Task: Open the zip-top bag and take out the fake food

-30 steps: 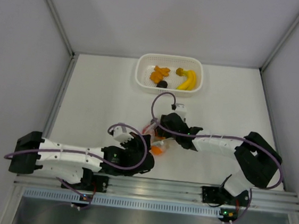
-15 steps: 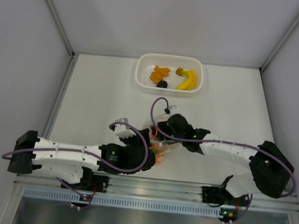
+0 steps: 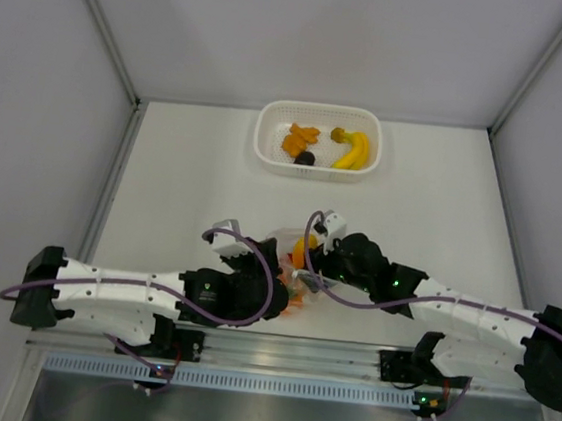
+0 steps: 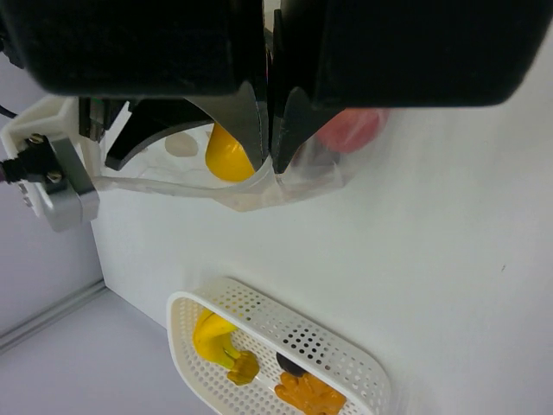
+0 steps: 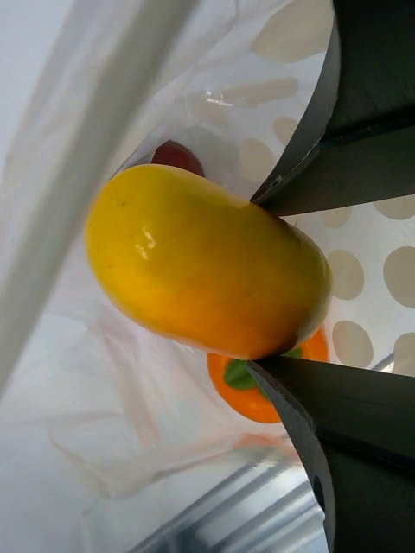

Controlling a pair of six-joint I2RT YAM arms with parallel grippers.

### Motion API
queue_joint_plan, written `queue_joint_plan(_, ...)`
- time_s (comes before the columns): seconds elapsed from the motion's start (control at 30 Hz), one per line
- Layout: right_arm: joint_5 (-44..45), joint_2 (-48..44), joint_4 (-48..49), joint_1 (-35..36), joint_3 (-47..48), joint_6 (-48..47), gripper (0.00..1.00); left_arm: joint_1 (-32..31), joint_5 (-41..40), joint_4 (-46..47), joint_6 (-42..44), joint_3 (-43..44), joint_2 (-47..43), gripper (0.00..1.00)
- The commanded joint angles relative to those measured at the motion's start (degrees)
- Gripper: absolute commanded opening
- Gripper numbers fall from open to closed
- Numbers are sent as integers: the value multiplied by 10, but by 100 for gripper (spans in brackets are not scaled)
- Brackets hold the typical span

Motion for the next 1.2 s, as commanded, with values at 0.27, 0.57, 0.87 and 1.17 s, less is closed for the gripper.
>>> queue_joint_plan(0.27, -44, -117, 79, 9, -32, -40, 30, -1, -22, -10, 32, 18, -10, 0)
queue_joint_plan(0.57, -75, -213, 106, 9, -54, -60, 29, 1, -15, -11, 48, 18, -12, 0)
queue_joint_plan(0.87, -8, -261, 155, 9, -51, -5, 29, 2, 10, -8, 62, 24, -10, 0)
queue_joint_plan(1.17, -59, -162, 100, 20, -8, -16, 26, 2, 6, -8, 135, 78, -12, 0)
